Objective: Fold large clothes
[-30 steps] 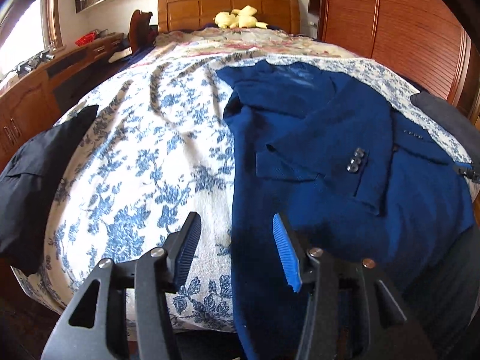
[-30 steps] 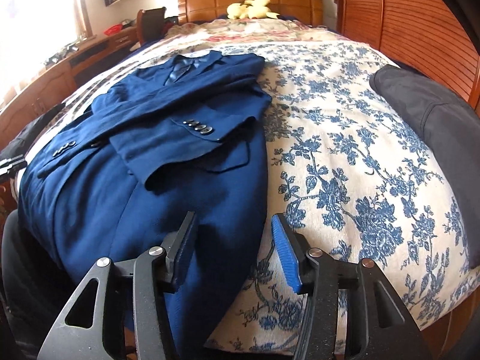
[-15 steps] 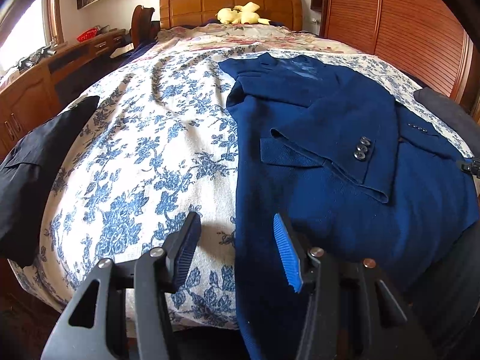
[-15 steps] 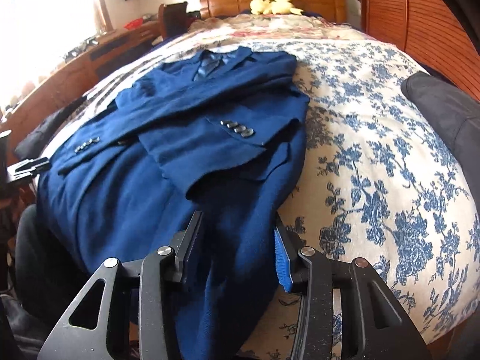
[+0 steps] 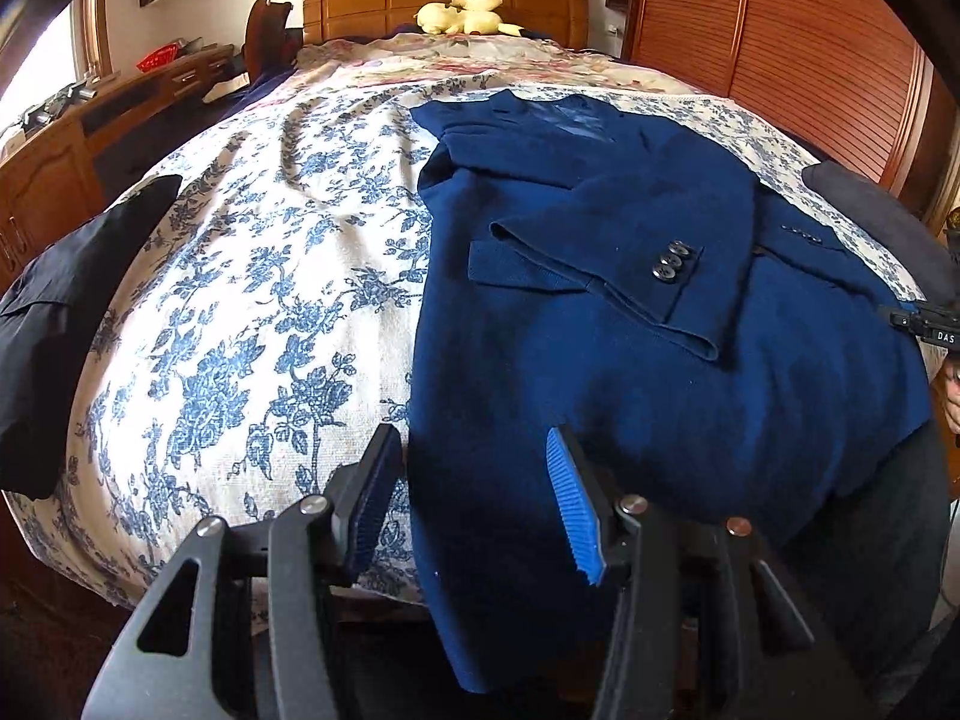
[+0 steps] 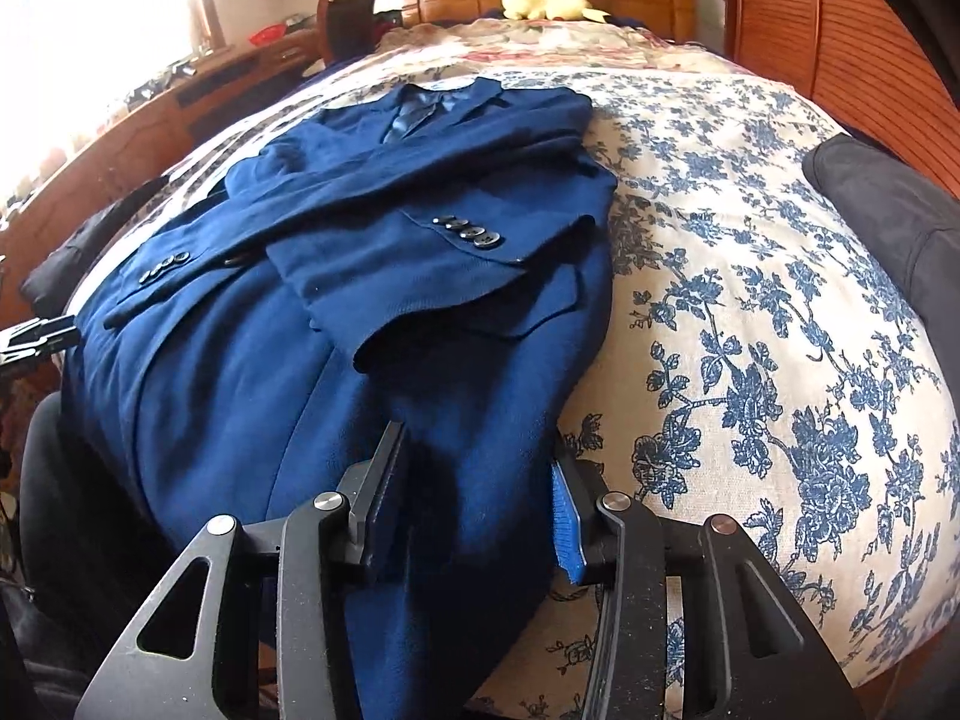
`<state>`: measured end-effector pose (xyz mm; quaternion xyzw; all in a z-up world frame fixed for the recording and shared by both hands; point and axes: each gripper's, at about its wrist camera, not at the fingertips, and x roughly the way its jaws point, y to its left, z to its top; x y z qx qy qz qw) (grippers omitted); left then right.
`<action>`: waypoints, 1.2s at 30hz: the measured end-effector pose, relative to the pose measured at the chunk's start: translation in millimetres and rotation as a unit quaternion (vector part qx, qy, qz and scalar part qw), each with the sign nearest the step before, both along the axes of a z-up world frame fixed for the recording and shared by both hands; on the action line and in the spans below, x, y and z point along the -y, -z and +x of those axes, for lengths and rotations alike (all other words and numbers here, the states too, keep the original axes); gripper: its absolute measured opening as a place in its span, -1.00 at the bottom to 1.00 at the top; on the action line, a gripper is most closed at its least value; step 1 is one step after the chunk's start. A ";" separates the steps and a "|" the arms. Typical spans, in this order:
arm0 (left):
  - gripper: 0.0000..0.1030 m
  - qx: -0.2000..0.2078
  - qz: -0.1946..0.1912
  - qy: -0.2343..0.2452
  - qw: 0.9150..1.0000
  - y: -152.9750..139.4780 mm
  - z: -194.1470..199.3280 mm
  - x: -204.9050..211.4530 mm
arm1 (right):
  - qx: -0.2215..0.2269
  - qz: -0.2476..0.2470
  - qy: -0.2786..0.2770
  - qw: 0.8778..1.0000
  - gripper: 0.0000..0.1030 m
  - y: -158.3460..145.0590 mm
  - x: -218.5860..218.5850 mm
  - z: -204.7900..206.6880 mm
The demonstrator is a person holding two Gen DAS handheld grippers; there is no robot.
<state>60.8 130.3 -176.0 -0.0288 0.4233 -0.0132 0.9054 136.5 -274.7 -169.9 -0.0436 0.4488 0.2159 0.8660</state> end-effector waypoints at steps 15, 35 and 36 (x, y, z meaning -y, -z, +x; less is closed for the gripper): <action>-0.47 -0.002 -0.016 0.024 1.000 2.3 0.0 3.8 | 0.004 0.027 -0.005 1.000 -0.62 1.1 -2.8 2.0; -0.99 0.227 -0.010 0.071 0.971 -236.1 -10.8 51.4 | 0.196 0.172 -0.036 0.965 -0.94 -200.8 -41.5 -22.0; -0.99 0.237 -0.009 0.071 0.969 -246.7 -13.6 50.2 | 0.210 0.175 -0.039 0.961 -0.94 -214.6 -40.1 -29.0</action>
